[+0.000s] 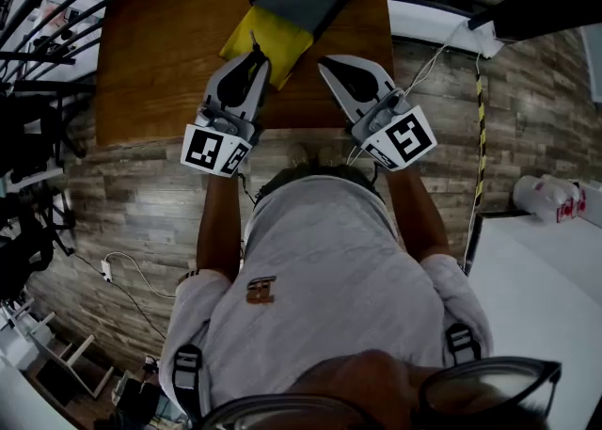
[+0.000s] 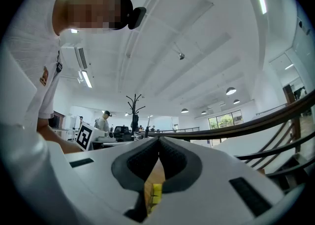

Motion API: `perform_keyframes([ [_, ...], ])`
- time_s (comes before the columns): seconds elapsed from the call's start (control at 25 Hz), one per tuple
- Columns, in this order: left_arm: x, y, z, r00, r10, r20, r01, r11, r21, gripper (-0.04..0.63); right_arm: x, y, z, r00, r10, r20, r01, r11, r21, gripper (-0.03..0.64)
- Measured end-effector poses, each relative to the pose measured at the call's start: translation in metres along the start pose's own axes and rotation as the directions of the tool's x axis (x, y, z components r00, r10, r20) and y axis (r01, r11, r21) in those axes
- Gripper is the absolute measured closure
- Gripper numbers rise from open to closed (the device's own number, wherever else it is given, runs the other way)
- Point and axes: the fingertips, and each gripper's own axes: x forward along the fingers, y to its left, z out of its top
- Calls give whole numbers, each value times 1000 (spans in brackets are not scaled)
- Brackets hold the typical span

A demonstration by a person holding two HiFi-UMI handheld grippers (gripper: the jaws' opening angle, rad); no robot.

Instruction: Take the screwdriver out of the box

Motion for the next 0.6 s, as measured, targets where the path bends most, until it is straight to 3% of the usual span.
perform_keyframes([
  [0.6,-15,-19,17,999,-24,41,23,1000,7,515,-5,25,4,999,26,21,-25,1000,-16,584],
])
